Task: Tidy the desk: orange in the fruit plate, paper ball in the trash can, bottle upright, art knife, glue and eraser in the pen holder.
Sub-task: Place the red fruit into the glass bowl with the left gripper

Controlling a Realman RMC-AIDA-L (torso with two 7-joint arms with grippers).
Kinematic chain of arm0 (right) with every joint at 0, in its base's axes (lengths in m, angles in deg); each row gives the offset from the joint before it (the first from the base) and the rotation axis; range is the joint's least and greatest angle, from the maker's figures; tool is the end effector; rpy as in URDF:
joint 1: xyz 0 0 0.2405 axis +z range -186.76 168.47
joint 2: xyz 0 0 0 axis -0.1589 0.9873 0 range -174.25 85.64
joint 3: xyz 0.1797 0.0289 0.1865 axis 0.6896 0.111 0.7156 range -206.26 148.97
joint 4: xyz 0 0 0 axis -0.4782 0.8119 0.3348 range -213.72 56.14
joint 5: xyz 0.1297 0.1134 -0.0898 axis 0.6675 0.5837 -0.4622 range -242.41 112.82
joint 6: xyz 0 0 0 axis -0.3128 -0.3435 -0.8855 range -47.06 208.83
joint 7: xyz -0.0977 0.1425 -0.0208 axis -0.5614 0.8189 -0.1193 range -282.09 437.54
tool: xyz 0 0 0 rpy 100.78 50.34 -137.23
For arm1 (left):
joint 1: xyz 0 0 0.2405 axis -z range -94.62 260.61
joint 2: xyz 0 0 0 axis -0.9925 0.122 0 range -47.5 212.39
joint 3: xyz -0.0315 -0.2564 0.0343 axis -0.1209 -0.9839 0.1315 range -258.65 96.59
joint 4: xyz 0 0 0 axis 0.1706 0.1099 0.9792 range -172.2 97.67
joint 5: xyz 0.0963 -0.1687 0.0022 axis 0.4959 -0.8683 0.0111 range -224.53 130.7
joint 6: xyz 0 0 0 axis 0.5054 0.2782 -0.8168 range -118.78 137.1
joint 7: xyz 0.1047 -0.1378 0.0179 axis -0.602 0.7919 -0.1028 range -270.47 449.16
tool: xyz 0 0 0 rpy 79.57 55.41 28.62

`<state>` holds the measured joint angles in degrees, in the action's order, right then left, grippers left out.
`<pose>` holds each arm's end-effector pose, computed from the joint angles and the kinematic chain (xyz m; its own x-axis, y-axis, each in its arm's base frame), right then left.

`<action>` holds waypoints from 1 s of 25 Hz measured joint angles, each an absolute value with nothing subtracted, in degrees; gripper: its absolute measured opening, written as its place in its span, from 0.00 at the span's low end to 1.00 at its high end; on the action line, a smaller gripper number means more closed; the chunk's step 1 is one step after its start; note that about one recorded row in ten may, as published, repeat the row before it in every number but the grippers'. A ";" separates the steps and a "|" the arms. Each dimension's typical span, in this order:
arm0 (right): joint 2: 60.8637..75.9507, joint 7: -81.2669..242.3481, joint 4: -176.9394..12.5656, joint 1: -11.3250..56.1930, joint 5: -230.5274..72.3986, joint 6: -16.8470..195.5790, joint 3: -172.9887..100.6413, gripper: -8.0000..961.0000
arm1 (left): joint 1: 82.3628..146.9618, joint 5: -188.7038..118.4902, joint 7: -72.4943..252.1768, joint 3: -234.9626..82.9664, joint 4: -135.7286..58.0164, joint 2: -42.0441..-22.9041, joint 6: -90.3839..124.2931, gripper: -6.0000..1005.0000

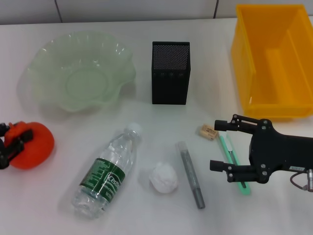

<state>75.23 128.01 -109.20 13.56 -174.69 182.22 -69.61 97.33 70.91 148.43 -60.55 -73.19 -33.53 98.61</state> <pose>0.2517 0.2587 -0.0416 0.7986 -0.0276 -0.6013 -0.1642 -0.9710 -0.1735 -0.3634 0.2594 0.0292 0.8062 0.2978 0.5112 0.5543 -0.6822 -0.4768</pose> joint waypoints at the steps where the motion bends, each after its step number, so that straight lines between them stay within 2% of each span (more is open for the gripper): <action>1: 75.21 128.00 -109.20 13.56 -174.26 182.32 -69.63 0.87 | 97.45 70.53 149.07 -60.64 -73.87 -33.53 99.96 0.36; 5: 75.16 127.96 -109.43 13.05 -171.60 182.86 -69.96 0.87 | 98.56 66.06 152.27 -60.47 -78.72 -34.08 106.88 0.25; 7: 75.12 127.95 -109.57 12.67 -170.60 183.57 -69.73 0.87 | 100.03 63.21 153.44 -60.19 -80.81 -34.76 108.57 0.23; 11: 75.08 127.94 -109.68 11.83 -169.73 184.93 -69.01 0.86 | 107.29 60.11 156.35 -60.13 -79.92 -35.78 104.19 0.20; 15: 75.19 127.95 -109.44 11.33 -169.66 185.06 -69.01 0.86 | 116.21 60.03 155.94 -60.00 -71.26 -36.07 88.10 0.17; 16: 75.23 128.06 -109.37 11.21 -169.58 185.08 -69.01 0.86 | 116.21 60.03 155.94 -60.00 -71.26 -36.07 88.10 0.16; 17: 75.24 128.23 -109.24 11.04 -169.40 185.09 -68.97 0.86 | 119.39 60.02 155.10 -59.72 -67.53 -36.16 78.83 0.16; 25: 75.10 132.83 -111.54 10.39 -168.93 185.83 -68.97 0.87 | 121.36 59.76 153.42 -56.25 -65.03 -36.25 70.41 0.26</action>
<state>75.10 132.83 -111.54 10.39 -168.93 185.83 -68.97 121.36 59.76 153.42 -56.25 -65.03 -36.25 70.41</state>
